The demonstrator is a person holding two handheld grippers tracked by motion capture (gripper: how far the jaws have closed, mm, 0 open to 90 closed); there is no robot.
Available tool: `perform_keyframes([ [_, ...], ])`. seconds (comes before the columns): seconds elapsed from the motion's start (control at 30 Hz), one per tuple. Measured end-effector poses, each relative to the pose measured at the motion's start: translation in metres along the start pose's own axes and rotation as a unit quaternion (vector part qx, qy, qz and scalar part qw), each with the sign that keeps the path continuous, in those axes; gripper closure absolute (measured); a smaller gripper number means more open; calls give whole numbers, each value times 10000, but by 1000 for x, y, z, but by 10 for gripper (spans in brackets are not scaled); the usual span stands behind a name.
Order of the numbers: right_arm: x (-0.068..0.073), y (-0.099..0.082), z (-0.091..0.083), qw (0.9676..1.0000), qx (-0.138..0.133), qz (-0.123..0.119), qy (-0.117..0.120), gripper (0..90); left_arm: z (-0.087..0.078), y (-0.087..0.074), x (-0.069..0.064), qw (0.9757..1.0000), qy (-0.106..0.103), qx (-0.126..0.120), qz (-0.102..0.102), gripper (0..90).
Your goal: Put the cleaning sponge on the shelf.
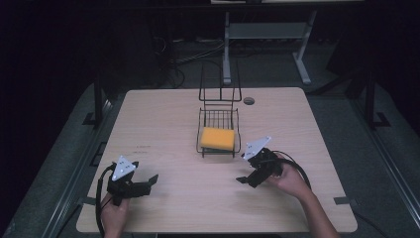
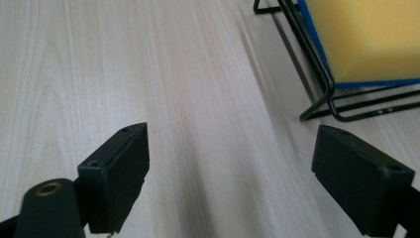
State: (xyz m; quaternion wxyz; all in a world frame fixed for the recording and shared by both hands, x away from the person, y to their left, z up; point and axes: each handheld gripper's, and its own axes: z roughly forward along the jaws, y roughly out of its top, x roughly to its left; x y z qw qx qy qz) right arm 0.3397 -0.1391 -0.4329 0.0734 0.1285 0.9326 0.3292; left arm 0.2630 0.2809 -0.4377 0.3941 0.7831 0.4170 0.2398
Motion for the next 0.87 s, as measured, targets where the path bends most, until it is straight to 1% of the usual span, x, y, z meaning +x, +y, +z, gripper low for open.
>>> perform_keyframes([
  [0.23,2,-7,-4,10000,8,20,-31,146,1,0,-1,10000,6,-5,10,141],
  [0.3,3,-10,-5,10000,-13,53,-22,146,1,0,-1,10000,6,-10,22,141],
  [0.43,5,-15,-7,9999,38,128,5,146,0,0,0,10000,6,17,18,140],
  [0.67,9,-21,-9,9999,54,141,-26,146,0,0,-1,10000,5,-13,18,140],
  [0.77,12,-24,-13,9999,30,128,-61,146,0,0,-1,10000,8,-14,12,140],
  [0.83,18,-27,-19,9997,6,186,-129,145,1,1,0,10000,6,-8,24,141],
  [0.87,18,-27,-19,9997,6,186,-129,145,1,1,0,10000,6,-8,24,141],
])
